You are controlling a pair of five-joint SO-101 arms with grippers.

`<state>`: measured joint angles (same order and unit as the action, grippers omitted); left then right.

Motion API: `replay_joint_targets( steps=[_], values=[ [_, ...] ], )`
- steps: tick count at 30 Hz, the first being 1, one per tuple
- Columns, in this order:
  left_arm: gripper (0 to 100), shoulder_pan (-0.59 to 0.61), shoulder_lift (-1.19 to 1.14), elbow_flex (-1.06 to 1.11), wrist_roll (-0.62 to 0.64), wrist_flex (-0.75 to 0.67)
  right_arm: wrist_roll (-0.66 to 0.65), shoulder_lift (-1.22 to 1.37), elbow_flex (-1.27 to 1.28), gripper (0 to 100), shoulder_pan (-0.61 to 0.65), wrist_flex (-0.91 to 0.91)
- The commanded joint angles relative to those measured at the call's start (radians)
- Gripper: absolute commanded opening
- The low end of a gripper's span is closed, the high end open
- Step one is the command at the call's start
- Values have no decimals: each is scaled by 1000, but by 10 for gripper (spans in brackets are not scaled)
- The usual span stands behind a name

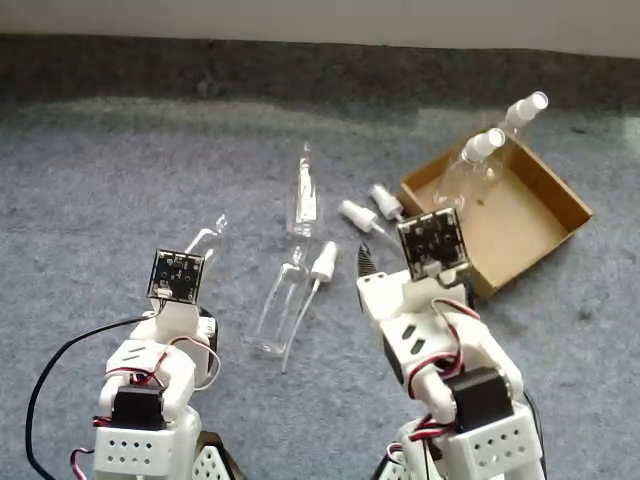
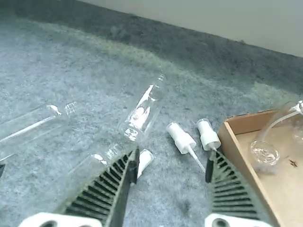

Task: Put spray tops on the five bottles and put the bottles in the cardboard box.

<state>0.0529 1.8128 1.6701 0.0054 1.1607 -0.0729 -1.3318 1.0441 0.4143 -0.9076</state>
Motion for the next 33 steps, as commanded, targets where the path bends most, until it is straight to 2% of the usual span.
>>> replay_joint_targets(
  steps=[1,12,17,20,27,33],
  values=[
    [4,10,12,-18,-5,-20,-6,173,-157,213,15,-28],
    [4,10,12,-18,-5,-20,311,700,-654,213,24,-338],
    [4,10,12,-18,-5,-20,494,865,-843,213,174,-458],
    [4,8,12,-18,-5,-20,621,977,-914,213,246,-466],
    [4,8,12,-16,-5,-20,787,1267,-1056,217,318,-470],
    [4,16,12,-27,-6,-20,816,1443,-1152,217,320,-463]
  ],
)
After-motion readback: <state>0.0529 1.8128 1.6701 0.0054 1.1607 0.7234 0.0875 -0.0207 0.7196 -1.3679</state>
